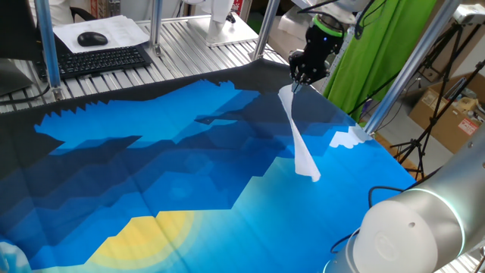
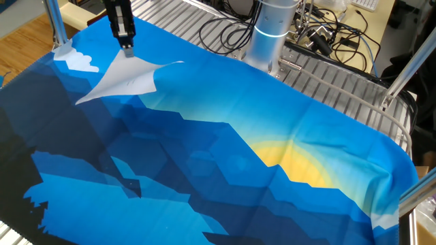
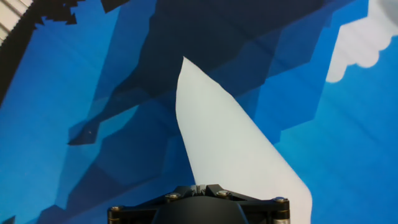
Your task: Flip over and spread out the paper that is laid flat on the table
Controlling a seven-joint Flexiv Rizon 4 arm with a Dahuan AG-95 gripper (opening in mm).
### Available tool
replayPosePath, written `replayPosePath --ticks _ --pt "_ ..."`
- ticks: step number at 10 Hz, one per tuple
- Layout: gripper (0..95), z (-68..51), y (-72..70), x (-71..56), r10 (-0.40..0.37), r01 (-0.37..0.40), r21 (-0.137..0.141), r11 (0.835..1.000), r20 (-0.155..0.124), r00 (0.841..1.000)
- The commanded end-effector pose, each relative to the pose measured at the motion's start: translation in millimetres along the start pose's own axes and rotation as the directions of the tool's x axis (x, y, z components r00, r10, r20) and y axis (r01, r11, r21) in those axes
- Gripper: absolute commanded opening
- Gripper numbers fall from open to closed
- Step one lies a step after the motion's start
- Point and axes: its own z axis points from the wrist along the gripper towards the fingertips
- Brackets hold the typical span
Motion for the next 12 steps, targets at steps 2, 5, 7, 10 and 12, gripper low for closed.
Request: replayPosePath --ticks 2,5,7,10,12 --pt "0.0 -0.3 -0.5 0.2 -0.149 0.137 0.158 0.978 0.068 0.987" --pt "0.0 -0.3 -0.5 0.2 -0.196 0.181 0.185 0.966 0.063 0.979" --pt "0.0 -0.3 -0.5 0.2 -0.267 0.259 0.163 0.952 0.033 0.963" --pt "0.0 -0.3 -0.5 0.2 -0.332 0.330 0.137 0.934 -0.007 0.943" --pt "0.0 -0.3 -0.5 0.2 -0.260 0.258 0.135 0.957 -0.008 0.966"
